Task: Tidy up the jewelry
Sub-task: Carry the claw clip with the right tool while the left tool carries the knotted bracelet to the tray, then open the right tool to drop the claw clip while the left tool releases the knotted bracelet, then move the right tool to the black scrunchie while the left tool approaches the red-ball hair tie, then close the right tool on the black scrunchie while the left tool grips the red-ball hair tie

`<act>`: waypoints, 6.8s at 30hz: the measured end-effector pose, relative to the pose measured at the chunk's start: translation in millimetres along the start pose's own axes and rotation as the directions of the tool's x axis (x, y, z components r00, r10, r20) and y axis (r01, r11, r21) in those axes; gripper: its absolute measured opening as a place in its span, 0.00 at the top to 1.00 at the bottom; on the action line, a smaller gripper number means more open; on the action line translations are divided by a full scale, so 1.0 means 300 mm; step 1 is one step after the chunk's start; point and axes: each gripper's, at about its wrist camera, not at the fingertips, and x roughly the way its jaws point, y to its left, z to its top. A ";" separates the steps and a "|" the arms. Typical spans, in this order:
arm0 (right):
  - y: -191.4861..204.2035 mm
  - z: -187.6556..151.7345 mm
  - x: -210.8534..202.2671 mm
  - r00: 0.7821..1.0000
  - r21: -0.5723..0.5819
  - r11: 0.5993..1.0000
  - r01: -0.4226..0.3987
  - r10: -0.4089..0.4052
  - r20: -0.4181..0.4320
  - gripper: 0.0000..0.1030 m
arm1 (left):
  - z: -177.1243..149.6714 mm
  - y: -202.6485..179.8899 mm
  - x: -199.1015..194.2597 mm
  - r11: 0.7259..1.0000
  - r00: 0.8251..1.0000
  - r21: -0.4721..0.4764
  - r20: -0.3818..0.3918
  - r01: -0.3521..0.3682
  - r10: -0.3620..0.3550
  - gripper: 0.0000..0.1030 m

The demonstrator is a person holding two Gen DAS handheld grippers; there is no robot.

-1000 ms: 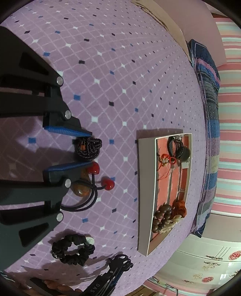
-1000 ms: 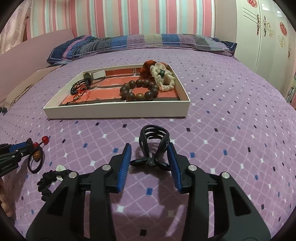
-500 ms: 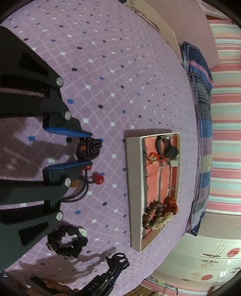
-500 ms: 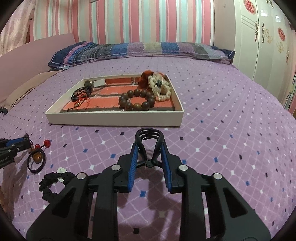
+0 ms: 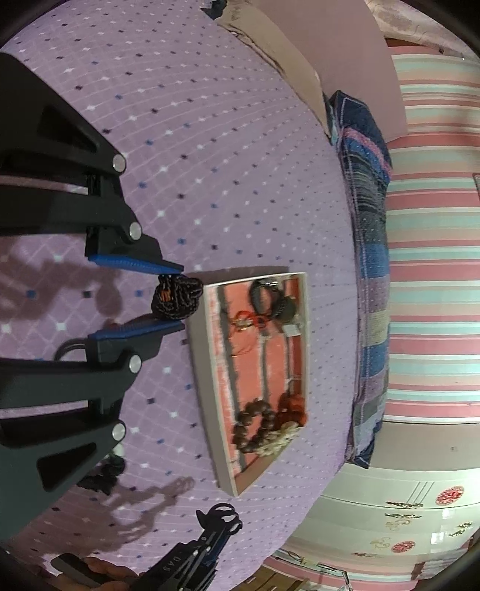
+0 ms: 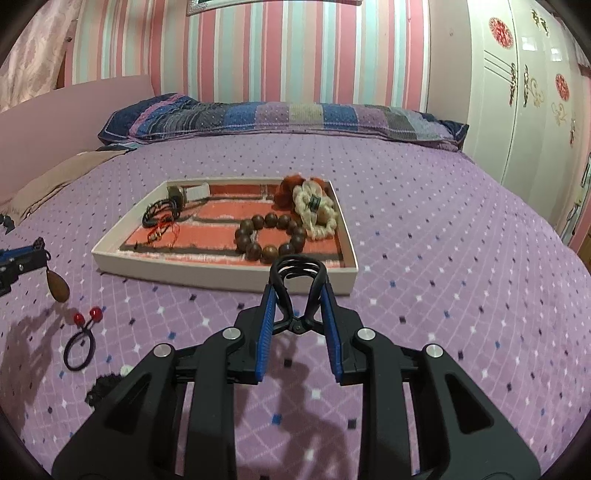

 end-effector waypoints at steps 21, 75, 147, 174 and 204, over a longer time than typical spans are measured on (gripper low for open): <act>-0.020 0.240 0.298 0.999 -0.004 1.000 0.009 -0.010 -0.052 0.75 | 0.315 -0.085 0.293 0.998 0.997 -0.009 -0.019 0.070 -0.070 0.75; -0.046 0.158 0.149 1.000 0.053 0.998 0.018 -0.016 -0.027 0.04 | 0.148 0.055 0.201 1.000 0.999 -0.020 -0.039 -0.012 0.012 0.15; 0.179 -0.218 -0.094 0.994 0.051 0.999 -0.011 0.016 -0.108 0.04 | -0.232 0.070 0.055 0.994 0.982 -0.051 -0.156 0.101 -0.108 0.12; 0.206 -0.239 -0.032 0.986 0.045 0.999 -0.004 0.011 -0.167 0.04 | -0.234 0.007 0.122 0.990 0.975 0.030 -0.178 0.140 -0.132 0.12; 0.234 -0.251 -0.010 0.979 0.018 0.995 -0.097 0.098 -0.178 0.74 | -0.236 0.010 0.128 0.993 0.983 0.041 -0.156 0.107 -0.100 0.61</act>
